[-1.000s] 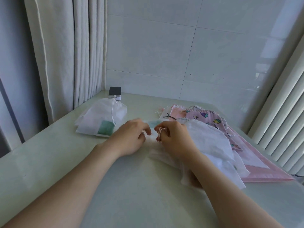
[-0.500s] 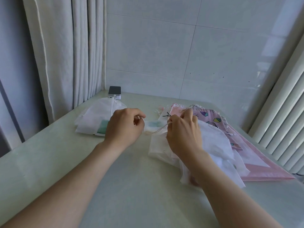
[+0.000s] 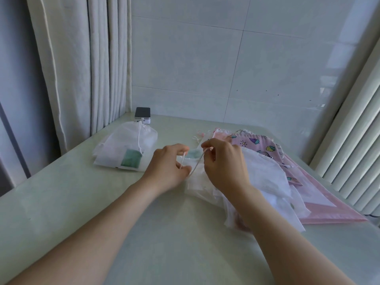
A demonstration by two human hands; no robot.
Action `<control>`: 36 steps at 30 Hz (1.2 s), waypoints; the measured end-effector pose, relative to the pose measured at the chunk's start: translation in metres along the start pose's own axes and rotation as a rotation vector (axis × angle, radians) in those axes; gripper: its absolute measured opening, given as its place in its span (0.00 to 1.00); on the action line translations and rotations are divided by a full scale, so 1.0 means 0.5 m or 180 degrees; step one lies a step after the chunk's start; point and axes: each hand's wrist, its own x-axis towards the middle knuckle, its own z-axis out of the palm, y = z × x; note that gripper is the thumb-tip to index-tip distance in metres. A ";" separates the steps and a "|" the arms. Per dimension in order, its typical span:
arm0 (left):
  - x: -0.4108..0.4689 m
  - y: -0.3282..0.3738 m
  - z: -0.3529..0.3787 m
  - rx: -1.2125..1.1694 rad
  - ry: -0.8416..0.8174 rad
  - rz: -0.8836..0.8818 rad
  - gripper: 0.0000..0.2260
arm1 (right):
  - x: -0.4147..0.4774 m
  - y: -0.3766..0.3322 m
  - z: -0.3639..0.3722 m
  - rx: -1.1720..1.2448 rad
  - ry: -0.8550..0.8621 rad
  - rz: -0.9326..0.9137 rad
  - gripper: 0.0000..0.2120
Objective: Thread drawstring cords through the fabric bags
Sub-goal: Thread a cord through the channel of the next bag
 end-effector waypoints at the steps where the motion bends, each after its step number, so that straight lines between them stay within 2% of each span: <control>1: -0.001 -0.001 0.000 0.0006 -0.0077 -0.0009 0.24 | 0.000 0.001 0.003 0.0123 0.0090 -0.0115 0.13; 4: -0.002 0.000 -0.008 -0.0078 -0.0204 -0.0046 0.29 | -0.001 -0.002 0.009 0.0470 0.0121 -0.0302 0.13; 9: 0.002 -0.006 -0.009 -0.0115 -0.0436 -0.0148 0.36 | -0.013 -0.003 0.027 0.0805 -0.0762 -0.0020 0.17; 12: 0.007 -0.006 -0.007 -0.0109 -0.0454 -0.0165 0.36 | -0.012 0.003 0.028 0.0919 -0.0941 0.0233 0.18; 16: 0.016 -0.015 -0.002 -0.0625 -0.0176 -0.0234 0.30 | -0.006 -0.002 0.019 0.1581 -0.0987 0.0798 0.19; 19: 0.019 -0.009 -0.006 -0.1205 -0.0042 -0.0430 0.25 | -0.003 -0.011 0.006 0.2399 -0.0852 0.1364 0.12; 21: 0.017 0.000 -0.010 -0.1599 -0.0050 -0.0574 0.24 | -0.001 -0.015 -0.002 0.2799 -0.0640 0.1567 0.11; 24: 0.012 0.006 -0.013 -0.1673 -0.0073 -0.0500 0.25 | 0.001 -0.010 0.001 0.3195 -0.0572 0.1704 0.16; 26: 0.008 0.011 -0.015 -0.1592 -0.0197 -0.0349 0.28 | 0.003 -0.007 0.003 0.3158 -0.0709 0.1763 0.16; 29: 0.005 0.018 -0.017 -0.1628 -0.0476 -0.0113 0.30 | 0.002 -0.007 0.008 0.2902 -0.0970 0.1763 0.08; 31: 0.004 0.021 -0.015 -0.1656 -0.0680 0.0006 0.30 | -0.001 -0.008 0.009 0.2737 -0.1077 0.1695 0.13; 33: 0.002 0.025 -0.014 -0.1637 -0.0848 0.0031 0.32 | -0.003 -0.011 0.006 0.2578 -0.1094 0.1615 0.15; 36: -0.001 0.031 -0.017 -0.1665 -0.0903 -0.0024 0.34 | -0.001 -0.009 0.002 0.2647 -0.0912 0.1755 0.10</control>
